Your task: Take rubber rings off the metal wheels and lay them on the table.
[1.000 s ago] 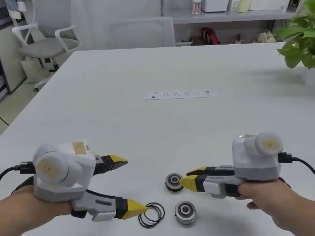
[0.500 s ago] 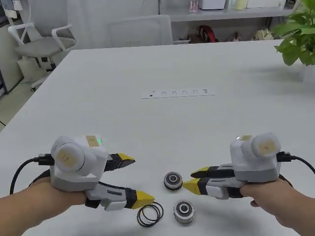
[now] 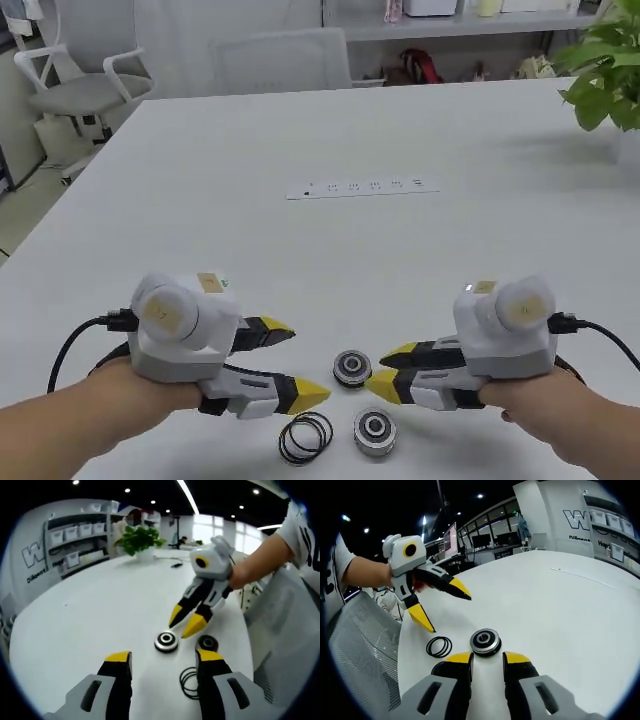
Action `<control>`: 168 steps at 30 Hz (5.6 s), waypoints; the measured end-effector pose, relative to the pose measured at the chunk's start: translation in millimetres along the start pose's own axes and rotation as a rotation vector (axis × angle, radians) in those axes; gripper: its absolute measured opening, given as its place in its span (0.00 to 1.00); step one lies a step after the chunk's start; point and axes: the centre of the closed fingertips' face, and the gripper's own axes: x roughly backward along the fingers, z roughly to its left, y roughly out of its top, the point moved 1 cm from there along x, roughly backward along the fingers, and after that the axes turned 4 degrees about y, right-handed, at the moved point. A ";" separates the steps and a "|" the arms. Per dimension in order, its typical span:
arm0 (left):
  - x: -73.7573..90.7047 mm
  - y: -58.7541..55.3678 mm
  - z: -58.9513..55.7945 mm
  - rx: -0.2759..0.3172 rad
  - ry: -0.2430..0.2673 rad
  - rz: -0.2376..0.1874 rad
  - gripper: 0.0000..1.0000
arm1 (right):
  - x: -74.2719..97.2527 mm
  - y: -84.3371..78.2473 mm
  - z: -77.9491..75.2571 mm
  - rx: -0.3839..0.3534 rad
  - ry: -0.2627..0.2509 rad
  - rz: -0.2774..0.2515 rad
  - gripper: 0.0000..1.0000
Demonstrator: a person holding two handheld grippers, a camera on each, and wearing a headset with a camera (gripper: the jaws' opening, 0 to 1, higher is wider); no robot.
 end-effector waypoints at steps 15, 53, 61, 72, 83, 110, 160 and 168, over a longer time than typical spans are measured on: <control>-23.7 0.9 -10.5 0.019 -0.040 0.010 0.42 | -5.6 -4.5 1.1 0.032 0.006 0.011 0.16; -50.2 0.7 -8.9 -0.031 0.006 0.071 0.14 | -9.6 -5.4 1.9 0.027 0.001 0.007 0.13; -50.5 0.9 -8.7 -0.029 0.015 0.071 0.13 | -8.3 -6.1 0.9 -0.006 0.003 -0.003 0.11; -50.8 0.7 -8.9 -0.023 0.021 0.073 0.13 | -7.4 -6.3 0.2 -0.046 0.010 -0.017 0.10; -50.9 0.3 -9.1 -0.018 0.022 0.074 0.13 | -7.1 -6.1 1.7 -0.032 0.001 -0.014 0.09; -51.1 0.2 -10.8 -0.017 0.022 0.075 0.13 | -5.8 -8.2 1.2 0.021 -0.007 -0.003 0.07; -53.0 1.3 -12.4 -0.034 0.070 0.095 0.12 | 3.7 8.0 -5.8 -0.282 -0.002 -0.152 0.00; -53.1 1.2 -12.1 -0.030 0.074 0.095 0.12 | 2.2 9.8 -1.8 -0.266 0.012 -0.147 0.00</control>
